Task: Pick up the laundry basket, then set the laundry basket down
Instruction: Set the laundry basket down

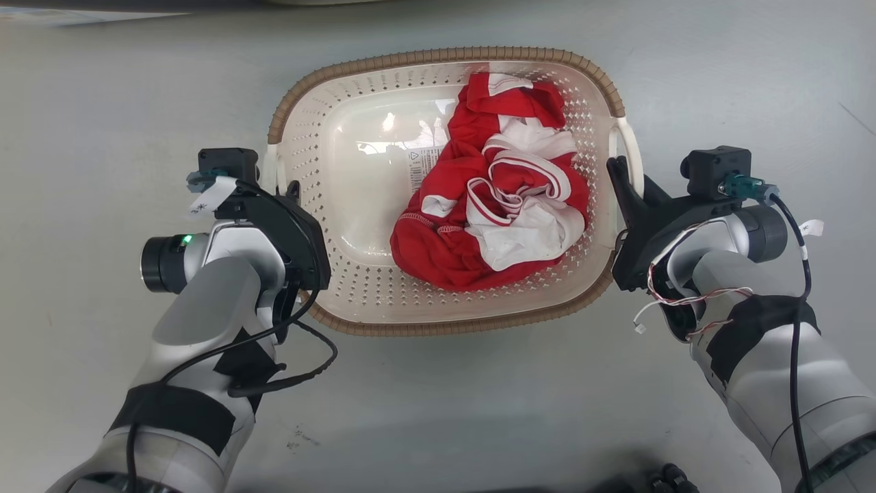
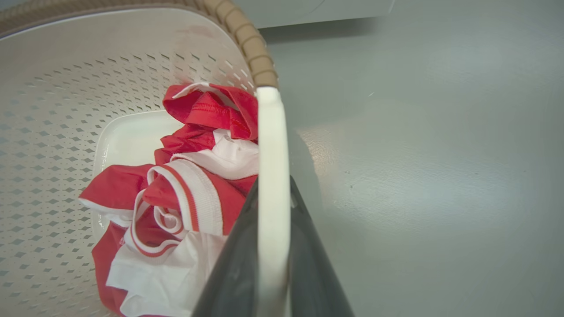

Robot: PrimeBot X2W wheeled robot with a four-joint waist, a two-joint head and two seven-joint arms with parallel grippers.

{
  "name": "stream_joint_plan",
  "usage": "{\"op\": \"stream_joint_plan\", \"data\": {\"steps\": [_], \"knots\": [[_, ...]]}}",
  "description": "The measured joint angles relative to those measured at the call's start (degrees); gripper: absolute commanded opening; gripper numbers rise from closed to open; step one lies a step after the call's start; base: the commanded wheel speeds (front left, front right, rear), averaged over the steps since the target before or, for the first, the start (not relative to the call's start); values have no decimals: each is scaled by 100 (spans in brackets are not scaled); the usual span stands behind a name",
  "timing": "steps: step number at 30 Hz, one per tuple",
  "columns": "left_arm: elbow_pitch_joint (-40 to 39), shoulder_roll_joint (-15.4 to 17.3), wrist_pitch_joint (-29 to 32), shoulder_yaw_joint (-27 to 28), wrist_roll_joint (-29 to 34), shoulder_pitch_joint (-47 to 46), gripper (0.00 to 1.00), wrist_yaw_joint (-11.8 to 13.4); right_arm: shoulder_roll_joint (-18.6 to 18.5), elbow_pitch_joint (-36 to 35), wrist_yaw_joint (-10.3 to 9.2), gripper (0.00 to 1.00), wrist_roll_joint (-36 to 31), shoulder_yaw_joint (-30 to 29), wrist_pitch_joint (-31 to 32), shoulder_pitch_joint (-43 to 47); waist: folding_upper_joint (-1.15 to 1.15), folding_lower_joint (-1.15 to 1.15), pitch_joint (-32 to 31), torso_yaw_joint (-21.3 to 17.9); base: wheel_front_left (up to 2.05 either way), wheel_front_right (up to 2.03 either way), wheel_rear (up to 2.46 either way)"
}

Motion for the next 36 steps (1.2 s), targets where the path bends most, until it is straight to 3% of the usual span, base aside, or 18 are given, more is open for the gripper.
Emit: {"op": "stream_joint_plan", "data": {"steps": [9,10,11,12,13,23,36], "knots": [[87,-2,-47,2,-1,-26,0,-44,14,8,0,0,16,25,-7,-37,0,0,5,12,0,0,0],[94,-1,-47,3,-1,-31,0,-46,15,-15,0,4,20,45,-8,-38,0,0,2,14,0,0,0],[107,2,-47,4,-1,-41,28,-48,15,-54,0,42,26,56,-16,-38,0,0,0,16,0,0,0],[130,24,-38,4,-4,-71,77,-48,12,-133,0,100,102,77,-25,-38,0,0,-7,21,0,0,0],[141,60,-42,10,-4,-90,100,-45,-1,-162,0,100,134,77,-49,-38,0,0,-11,25,0,0,0],[175,124,-112,30,-20,-138,100,-101,-73,-305,-1,100,231,197,-58,21,0,0,-170,69,0,0,0],[190,119,-853,-99,32,271,100,-270,-335,-387,-1,100,515,53,-107,520,0,0,-892,95,0,0,0]]}}
